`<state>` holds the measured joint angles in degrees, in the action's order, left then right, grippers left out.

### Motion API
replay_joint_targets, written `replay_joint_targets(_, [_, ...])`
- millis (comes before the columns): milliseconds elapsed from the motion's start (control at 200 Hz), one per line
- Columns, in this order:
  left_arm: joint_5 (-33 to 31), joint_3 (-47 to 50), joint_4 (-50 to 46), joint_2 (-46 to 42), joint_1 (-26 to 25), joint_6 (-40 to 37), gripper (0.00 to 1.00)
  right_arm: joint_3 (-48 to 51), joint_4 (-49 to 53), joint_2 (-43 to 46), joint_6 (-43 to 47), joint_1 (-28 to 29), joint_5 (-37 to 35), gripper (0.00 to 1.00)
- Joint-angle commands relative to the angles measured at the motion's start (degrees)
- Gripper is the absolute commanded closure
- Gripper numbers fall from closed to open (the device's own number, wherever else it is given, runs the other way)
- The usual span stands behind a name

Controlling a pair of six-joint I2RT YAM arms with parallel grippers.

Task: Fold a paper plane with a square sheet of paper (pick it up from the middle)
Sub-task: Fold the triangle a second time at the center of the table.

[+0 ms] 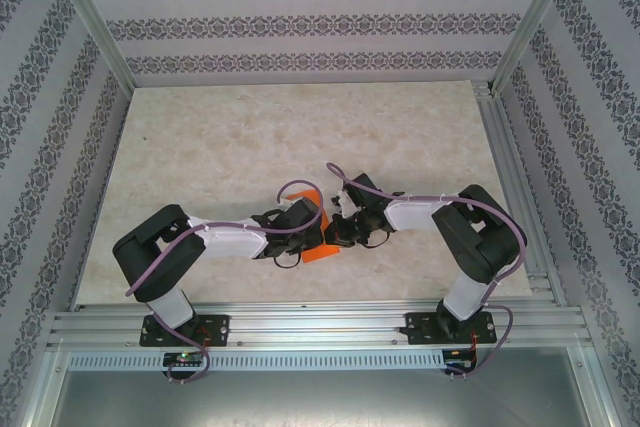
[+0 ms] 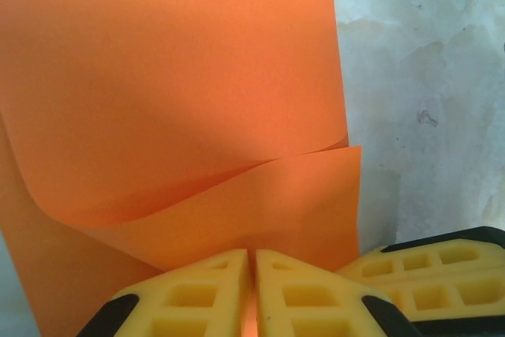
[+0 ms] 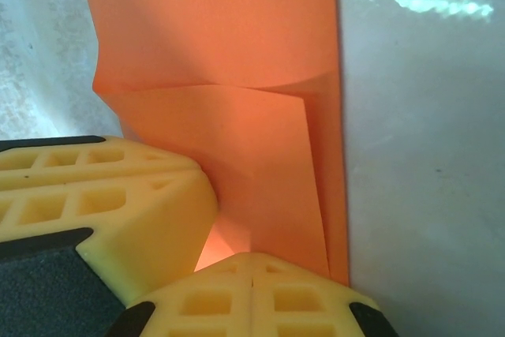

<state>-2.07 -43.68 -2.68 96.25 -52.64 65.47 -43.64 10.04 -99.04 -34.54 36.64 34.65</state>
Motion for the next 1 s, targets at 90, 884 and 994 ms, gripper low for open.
replay_joint_targets(90, [-2.66, 0.27, -4.25, -0.56, -0.22, -1.19, 0.84, 3.72, 5.45, -2.01, 3.33, -0.35, -6.31, 0.99])
replay_joint_targets(884, [-1.37, 5.18, -0.83, -2.86, 11.43, -5.36, 0.80, 4.26, 7.49, -1.41, 4.35, -0.90, -6.66, 0.99])
replay_joint_targets(994, [-1.62, 4.63, -2.46, -3.19, 13.32, -6.81, 0.80, 4.35, 7.70, -1.24, 4.35, -0.90, -6.79, 1.00])
